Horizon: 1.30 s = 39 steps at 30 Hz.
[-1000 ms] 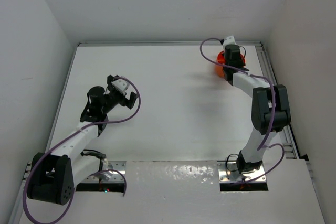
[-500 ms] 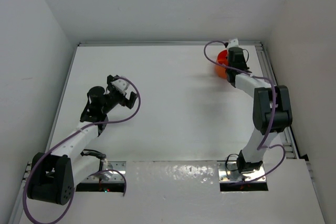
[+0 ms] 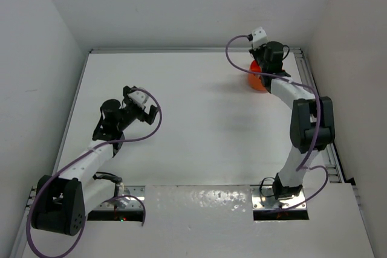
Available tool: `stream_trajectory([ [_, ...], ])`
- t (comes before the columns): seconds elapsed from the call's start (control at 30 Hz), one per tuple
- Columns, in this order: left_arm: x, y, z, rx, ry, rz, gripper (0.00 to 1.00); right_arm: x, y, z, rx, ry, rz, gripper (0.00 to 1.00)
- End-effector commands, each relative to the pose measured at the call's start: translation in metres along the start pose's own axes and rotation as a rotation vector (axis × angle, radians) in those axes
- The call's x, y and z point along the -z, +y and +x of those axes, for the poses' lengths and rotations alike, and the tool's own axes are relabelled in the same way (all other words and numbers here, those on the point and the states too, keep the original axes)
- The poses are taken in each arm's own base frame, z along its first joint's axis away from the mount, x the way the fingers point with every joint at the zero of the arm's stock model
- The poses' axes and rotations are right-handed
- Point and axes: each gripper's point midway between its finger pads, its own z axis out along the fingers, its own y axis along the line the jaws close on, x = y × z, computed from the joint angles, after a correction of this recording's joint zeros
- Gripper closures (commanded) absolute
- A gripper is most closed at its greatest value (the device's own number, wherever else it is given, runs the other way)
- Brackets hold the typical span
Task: Sort the stationery into containers
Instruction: Place the stationery in the storage box.
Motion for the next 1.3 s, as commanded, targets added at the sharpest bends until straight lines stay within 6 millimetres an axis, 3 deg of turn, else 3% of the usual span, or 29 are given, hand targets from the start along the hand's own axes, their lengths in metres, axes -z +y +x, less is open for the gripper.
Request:
stream_trajectory([
  [0.0,0.000,0.000,-0.012,-0.004,-0.053,-0.003,0.11,-0.017,0.016,-0.015,0.004,-0.182,-0.192,1.00],
  [0.2,-0.006,0.000,-0.014,0.008,-0.053,0.006,0.11,-0.020,0.027,-0.030,0.122,-0.339,-0.317,1.00],
  [0.47,-0.017,0.002,-0.018,0.007,-0.047,0.022,0.11,-0.038,0.022,-0.008,0.251,-0.364,-0.367,1.00],
  [0.9,-0.025,0.001,-0.012,0.019,-0.015,0.027,0.11,-0.061,-0.005,-0.011,0.528,-0.379,-0.291,1.00],
  [1.27,-0.025,0.004,-0.008,0.017,0.001,0.008,0.11,-0.065,0.007,0.025,0.714,-0.284,-0.370,1.00],
])
